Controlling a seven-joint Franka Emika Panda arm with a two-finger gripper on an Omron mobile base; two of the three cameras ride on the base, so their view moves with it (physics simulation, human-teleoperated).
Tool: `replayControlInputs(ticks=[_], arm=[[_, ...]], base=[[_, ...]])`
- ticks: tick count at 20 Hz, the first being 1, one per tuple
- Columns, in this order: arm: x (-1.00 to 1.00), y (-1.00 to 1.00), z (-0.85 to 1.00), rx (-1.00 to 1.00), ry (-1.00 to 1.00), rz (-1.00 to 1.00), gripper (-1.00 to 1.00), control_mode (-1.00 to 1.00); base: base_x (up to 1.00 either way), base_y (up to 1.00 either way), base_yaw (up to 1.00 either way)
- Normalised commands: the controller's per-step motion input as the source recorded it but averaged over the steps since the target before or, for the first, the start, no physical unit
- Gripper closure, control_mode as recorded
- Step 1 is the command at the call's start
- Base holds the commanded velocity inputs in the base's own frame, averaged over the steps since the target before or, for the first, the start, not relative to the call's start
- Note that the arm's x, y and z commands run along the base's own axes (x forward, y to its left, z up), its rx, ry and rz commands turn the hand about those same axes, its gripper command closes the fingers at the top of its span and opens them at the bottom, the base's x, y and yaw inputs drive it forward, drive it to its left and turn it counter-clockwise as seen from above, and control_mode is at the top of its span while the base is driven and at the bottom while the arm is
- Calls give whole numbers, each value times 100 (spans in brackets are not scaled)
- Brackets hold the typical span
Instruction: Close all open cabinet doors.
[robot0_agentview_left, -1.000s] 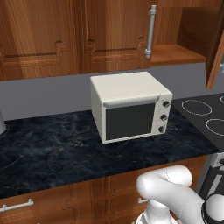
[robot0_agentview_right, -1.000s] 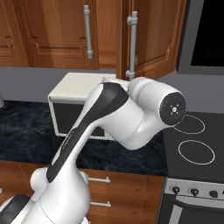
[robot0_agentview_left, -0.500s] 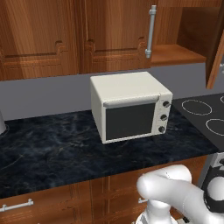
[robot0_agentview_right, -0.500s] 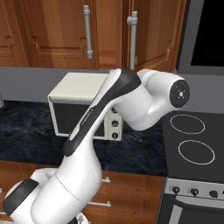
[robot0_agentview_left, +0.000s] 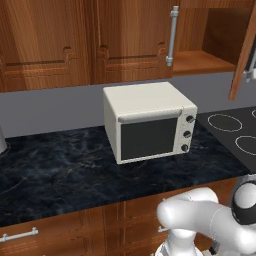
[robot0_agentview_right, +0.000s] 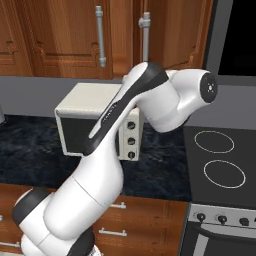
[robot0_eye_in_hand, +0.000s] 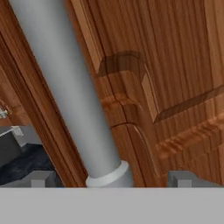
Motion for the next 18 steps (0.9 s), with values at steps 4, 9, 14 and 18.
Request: replayControlInputs(ticks=[4,9,14,18], arm=[[62,26,0,0,0,0,-100,-100],[37,35,-2,0,-7,-1,-100,-100],[0,16,-6,0,-7,-1,-100,-100],[19,1,-6,0,0,0,-100,-100]], base=[[0,0,0],[0,0,0],[0,0,0],[0,0,0]])
